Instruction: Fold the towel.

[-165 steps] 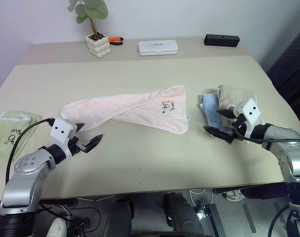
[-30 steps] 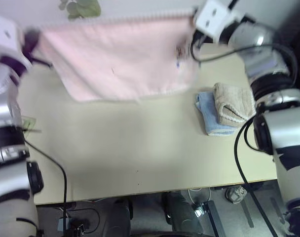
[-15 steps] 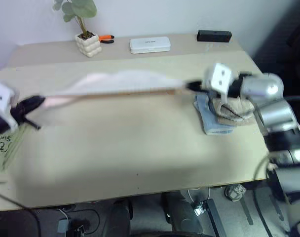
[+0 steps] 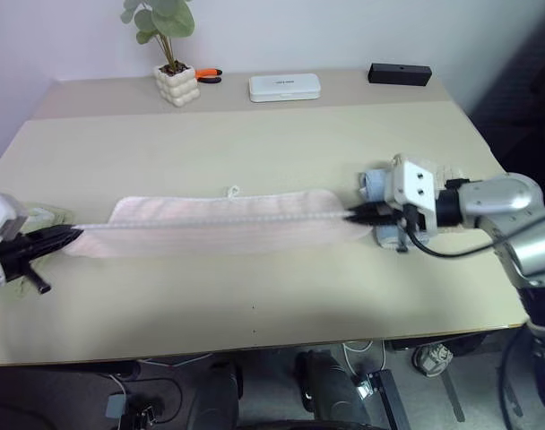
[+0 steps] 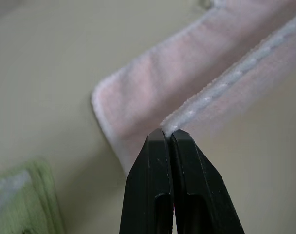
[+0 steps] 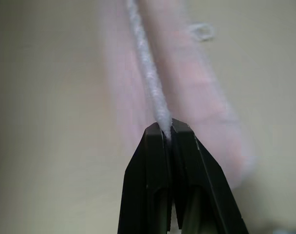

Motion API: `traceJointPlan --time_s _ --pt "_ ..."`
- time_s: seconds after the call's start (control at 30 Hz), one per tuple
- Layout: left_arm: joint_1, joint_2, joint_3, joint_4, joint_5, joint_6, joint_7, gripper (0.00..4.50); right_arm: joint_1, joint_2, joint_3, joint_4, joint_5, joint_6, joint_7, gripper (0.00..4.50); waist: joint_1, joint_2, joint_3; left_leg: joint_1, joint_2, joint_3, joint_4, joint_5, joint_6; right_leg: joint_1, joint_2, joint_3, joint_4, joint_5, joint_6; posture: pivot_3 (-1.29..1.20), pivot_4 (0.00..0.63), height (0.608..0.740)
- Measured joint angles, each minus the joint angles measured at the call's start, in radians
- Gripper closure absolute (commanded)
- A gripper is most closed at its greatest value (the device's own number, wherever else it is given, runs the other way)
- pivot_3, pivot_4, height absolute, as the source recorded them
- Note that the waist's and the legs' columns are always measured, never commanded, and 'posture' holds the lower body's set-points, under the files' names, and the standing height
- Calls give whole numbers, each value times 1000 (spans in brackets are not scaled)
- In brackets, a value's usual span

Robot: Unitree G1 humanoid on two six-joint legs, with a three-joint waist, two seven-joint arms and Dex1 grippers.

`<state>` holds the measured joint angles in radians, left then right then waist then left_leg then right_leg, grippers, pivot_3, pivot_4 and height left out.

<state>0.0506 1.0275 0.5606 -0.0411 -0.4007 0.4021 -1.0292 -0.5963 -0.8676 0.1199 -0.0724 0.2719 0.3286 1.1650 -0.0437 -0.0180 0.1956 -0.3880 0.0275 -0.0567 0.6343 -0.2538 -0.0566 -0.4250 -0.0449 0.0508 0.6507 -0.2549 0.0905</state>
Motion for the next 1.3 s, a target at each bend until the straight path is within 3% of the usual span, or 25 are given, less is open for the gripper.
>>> traceJointPlan --time_s 0.27,0.57,0.67,0.83,0.87,1.1,1.13,1.2,1.3 --pt "-391 -76 -314 425 184 -227 82 4500 -189 176 120 434 -202 -229 -95 4415 0 0 0 -3 0 0 -1 0 0 -3 0 0 0 2 3 0 150 737" --pt "-567 -139 -432 726 280 -386 97 4500 -272 262 146 705 -290 -386 -108 4415 -2 0 0 -3 0 0 -1 0 0 -4 0 0 2 2 3 0 150 737" --pt "-569 -149 -433 766 282 -393 96 3554 -280 265 144 733 -298 -402 -108 3543 -2 0 0 -3 0 0 -1 0 0 -4 0 0 2 2 3 0 150 737" --pt "-554 -145 -420 782 283 -396 133 1066 -281 263 120 740 -308 -403 -152 1148 -2 0 0 -3 0 0 -1 0 0 -4 0 0 2 2 3 0 150 737" --pt "-549 -144 -415 782 283 -399 149 631 -280 259 114 734 -311 -403 -164 1130 -1 0 0 -3 0 -1 -1 0 0 -4 0 0 2 2 3 0 150 737" --pt "-431 -161 -232 602 182 -339 276 631 -135 182 -15 426 -255 -268 -218 1130 3 0 0 -3 0 -1 -1 0 0 -4 -1 -1 2 2 4 0 150 737" --pt "-402 -176 -205 550 162 -330 297 557 -91 174 -46 349 -217 -199 -215 572 5 0 0 -3 0 -1 -1 0 0 -3 -1 -1 2 2 4 0 150 737" --pt "-343 -214 -164 429 127 -295 335 557 12 163 -115 172 -118 -28 -219 14 8 -1 0 -3 0 -1 -1 0 0 -3 -1 -1 2 2 4 0 150 737" --pt "-239 -275 -173 185 90 -232 352 557 179 188 -205 -103 53 253 -272 14 10 -1 -1 -3 0 -2 0 0 0 -1 -1 -1 2 2 4 0 150 737"
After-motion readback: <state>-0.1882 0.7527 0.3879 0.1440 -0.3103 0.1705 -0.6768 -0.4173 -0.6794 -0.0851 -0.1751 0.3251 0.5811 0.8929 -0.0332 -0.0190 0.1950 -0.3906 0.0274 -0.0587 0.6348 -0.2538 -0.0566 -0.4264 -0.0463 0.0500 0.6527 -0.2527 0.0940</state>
